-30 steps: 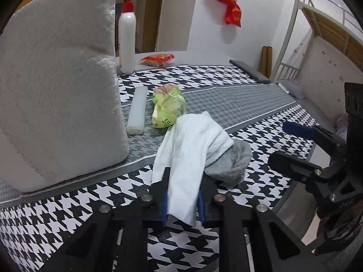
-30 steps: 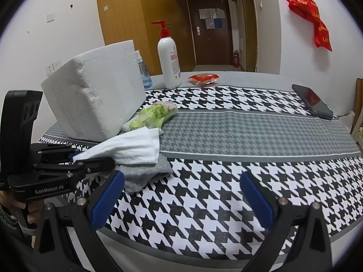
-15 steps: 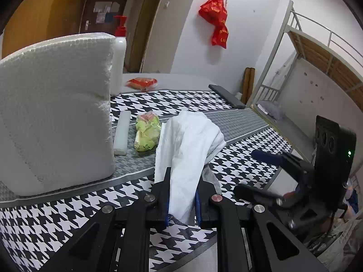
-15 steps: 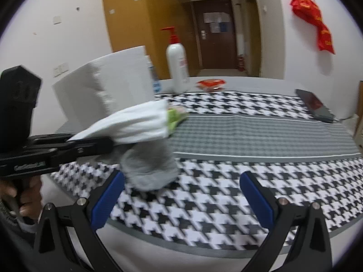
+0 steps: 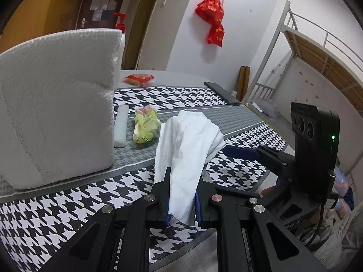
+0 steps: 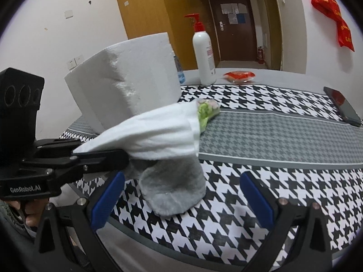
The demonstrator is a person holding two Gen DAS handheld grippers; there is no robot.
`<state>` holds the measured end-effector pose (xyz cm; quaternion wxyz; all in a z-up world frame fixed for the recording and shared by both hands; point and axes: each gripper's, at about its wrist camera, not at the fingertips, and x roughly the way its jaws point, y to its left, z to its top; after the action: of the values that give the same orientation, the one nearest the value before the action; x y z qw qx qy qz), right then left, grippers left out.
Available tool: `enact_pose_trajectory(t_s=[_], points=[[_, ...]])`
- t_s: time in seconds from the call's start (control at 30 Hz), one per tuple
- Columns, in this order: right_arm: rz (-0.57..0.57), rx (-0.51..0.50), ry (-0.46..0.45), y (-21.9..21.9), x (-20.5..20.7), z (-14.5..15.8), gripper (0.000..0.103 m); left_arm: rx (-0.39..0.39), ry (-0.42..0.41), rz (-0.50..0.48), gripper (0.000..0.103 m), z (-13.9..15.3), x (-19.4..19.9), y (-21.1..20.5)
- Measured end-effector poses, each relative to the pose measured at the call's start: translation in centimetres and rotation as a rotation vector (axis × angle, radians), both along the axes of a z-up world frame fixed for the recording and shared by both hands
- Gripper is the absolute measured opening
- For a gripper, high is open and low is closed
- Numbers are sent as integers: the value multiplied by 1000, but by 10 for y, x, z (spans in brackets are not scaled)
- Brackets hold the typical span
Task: Organize soft objects
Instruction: 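Lower the right tool onto the grey sock and close it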
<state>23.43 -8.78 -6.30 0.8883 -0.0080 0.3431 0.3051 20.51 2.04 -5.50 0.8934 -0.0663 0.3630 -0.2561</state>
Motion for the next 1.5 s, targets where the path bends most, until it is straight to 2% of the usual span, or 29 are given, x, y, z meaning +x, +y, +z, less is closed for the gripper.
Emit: enact_pose_trajectory(t_s=[0.13, 0.2, 0.27, 0.33, 0.5, 0.53, 0.57, 0.63, 0.73, 0.87, 0.93, 1.1, 1.2, 1.37, 1.4, 1.47, 1.5], points=[[48, -24, 29, 10, 4, -6, 85, -1, 4, 7, 17, -2, 2, 4], [49, -54, 32, 13, 6, -9, 82, -8, 11, 0, 17, -3, 1, 7], [61, -66, 47, 15, 9, -12, 70, -1, 14, -1, 17, -5, 1, 8], [65, -85, 70, 18, 11, -16, 68, -3, 17, 0, 17, -6, 0, 10], [66, -143, 70, 25, 13, -21, 36, 0, 11, -10, 17, -6, -1, 11], [57, -148, 71, 24, 14, -22, 27, 2, 11, -10, 17, -7, -3, 13], [46, -149, 71, 22, 15, -22, 22, 8, 9, -4, 17, -7, -3, 14], [26, -153, 65, 16, 16, -22, 17, 16, 4, 15, 17, -6, -4, 18], [-9, -125, 70, -4, 19, -21, 16, 12, 11, 51, 17, -5, -4, 31], [-136, -136, 72, -38, 25, -24, 15, 48, 5, 118, 17, -8, -11, 46], [-165, -133, 85, -50, 27, -25, 15, 38, 12, 149, 17, -9, -12, 57], [-155, -190, 48, -43, 16, -21, 17, 70, 22, 137, 17, -14, -16, 51], [-131, -213, 30, -37, 6, -23, 27, 86, 19, 132, 17, -16, -17, 47], [-127, -198, 23, -37, 1, -22, 30, 96, 31, 135, 17, -20, -17, 45], [-135, -195, 23, -38, 0, -22, 34, 99, 33, 134, 17, -20, -17, 45], [-164, -187, 5, -42, -3, -18, 66, 104, 35, 132, 17, -20, -16, 45], [-177, -179, -8, -44, -4, -16, 72, 102, 36, 131, 17, -20, -15, 44]])
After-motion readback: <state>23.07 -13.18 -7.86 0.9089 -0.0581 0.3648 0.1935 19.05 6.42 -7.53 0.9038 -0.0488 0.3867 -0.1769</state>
